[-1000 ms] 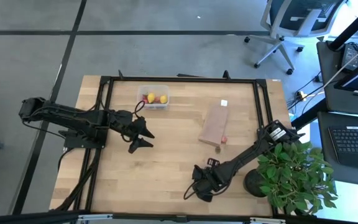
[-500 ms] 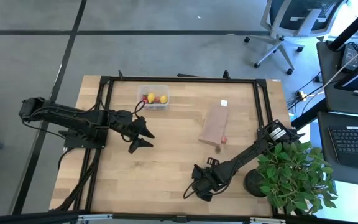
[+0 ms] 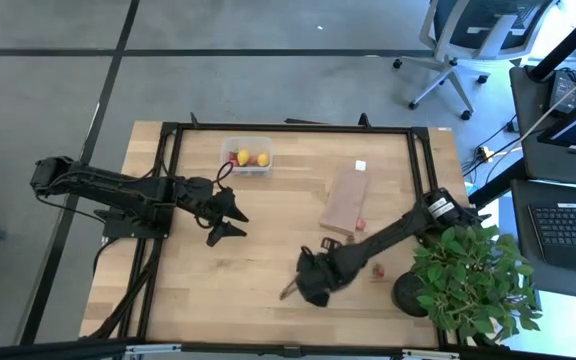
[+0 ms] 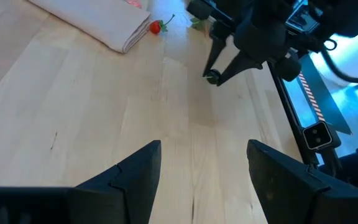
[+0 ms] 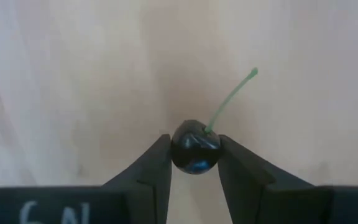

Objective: Pick and placing Produce into tupperware
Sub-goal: Put the black cherry into the transparent bin

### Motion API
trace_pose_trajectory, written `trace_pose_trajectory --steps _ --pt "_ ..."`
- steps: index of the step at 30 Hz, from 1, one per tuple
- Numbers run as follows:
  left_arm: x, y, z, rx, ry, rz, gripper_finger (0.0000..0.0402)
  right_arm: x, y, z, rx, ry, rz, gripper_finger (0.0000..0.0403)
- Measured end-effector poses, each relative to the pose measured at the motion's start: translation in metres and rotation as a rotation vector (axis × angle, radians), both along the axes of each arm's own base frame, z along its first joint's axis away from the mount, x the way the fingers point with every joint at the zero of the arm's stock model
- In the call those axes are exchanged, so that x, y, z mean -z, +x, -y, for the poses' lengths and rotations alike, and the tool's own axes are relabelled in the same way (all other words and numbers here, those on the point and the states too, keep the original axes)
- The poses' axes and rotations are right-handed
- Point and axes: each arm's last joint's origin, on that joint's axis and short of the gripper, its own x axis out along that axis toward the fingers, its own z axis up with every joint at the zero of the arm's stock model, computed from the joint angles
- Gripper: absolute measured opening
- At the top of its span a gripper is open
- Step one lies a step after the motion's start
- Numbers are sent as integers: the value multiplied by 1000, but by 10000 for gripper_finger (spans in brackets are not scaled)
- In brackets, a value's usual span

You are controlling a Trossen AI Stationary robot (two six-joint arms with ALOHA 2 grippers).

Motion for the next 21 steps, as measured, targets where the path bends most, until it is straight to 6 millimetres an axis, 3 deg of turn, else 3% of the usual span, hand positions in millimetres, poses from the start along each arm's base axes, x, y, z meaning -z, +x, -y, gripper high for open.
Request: trace_pose_trajectory --steps 5,9,15,21 --pt "-1 -1 1 24 -67 -9 227 -26 27 27 -37 -12 79 117" --pt "-14 -10 1 132 -29 92 227 -57 49 50 -91 -47 173 116" --pt "-43 -35 -7 79 2 283 227 -106 74 103 -94 -105 299 117" --pt "-65 -60 -15 -119 76 448 227 -154 86 146 -85 -162 440 118"
